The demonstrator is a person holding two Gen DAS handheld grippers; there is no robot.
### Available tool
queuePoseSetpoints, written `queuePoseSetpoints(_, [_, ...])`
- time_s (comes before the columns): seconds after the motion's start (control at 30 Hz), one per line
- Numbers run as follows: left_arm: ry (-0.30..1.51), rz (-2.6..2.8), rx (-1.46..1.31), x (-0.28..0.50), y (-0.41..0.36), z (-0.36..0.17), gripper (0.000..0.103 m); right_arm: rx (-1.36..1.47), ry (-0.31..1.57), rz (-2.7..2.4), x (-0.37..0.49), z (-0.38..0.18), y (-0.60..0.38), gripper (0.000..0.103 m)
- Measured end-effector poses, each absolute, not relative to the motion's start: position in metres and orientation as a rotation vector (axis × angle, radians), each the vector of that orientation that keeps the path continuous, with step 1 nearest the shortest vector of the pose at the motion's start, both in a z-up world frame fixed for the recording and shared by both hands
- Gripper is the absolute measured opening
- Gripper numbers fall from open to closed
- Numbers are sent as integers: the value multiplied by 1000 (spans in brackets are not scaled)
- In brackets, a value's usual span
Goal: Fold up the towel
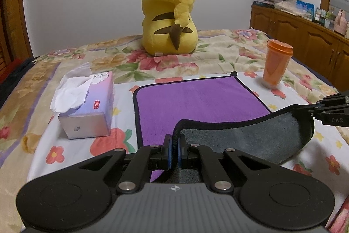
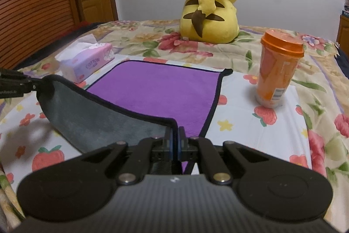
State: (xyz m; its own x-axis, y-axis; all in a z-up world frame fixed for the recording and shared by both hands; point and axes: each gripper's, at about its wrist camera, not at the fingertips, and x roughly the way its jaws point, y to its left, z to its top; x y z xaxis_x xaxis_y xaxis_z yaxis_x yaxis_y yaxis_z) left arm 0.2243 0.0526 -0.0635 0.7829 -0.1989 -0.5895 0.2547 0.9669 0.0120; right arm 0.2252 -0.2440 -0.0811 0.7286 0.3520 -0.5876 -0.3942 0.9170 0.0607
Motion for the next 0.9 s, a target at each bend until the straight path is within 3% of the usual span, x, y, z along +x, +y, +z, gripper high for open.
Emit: queuePoseSetpoints(0.9, [519, -251, 94, 231, 43, -34, 8, -60, 529, 410, 242, -64, -251, 4])
